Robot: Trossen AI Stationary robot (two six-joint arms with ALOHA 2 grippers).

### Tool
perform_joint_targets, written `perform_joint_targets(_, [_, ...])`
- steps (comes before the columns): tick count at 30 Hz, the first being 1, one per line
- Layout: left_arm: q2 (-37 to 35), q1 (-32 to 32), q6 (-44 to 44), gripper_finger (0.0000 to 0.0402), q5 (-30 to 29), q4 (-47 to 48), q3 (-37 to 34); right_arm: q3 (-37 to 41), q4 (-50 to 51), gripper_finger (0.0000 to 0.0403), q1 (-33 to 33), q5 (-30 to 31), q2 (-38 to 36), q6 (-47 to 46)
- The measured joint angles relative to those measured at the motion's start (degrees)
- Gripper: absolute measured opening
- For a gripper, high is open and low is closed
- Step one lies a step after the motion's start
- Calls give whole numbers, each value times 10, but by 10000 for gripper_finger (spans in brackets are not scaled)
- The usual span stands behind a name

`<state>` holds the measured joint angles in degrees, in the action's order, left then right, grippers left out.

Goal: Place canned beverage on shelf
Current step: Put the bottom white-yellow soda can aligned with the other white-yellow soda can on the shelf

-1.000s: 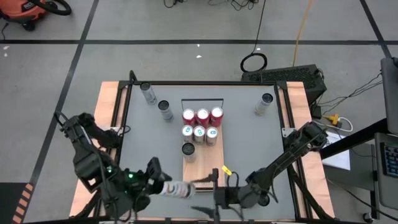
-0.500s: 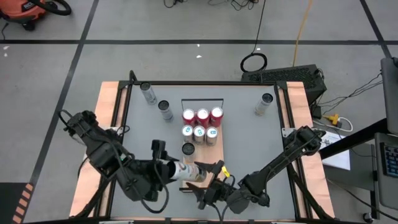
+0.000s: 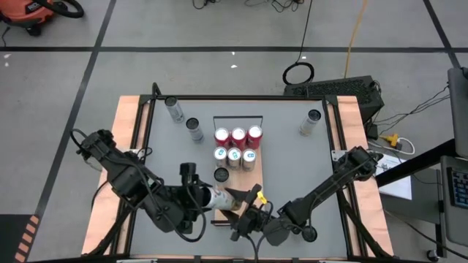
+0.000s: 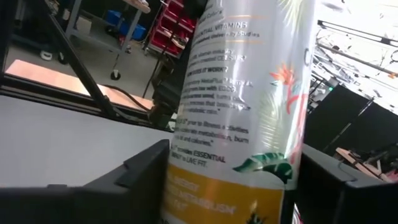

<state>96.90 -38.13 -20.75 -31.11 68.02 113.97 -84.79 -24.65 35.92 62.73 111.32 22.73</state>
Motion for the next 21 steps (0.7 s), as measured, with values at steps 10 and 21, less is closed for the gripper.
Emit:
perform_joint_targets(10, [-2,-1,15,266,0,0,0,0,-4,220,-2,-7,0,9])
perform_joint_targets(21, [0,-7,170,352,-25,-9,0,2,68,220,12,-32,-43,2])
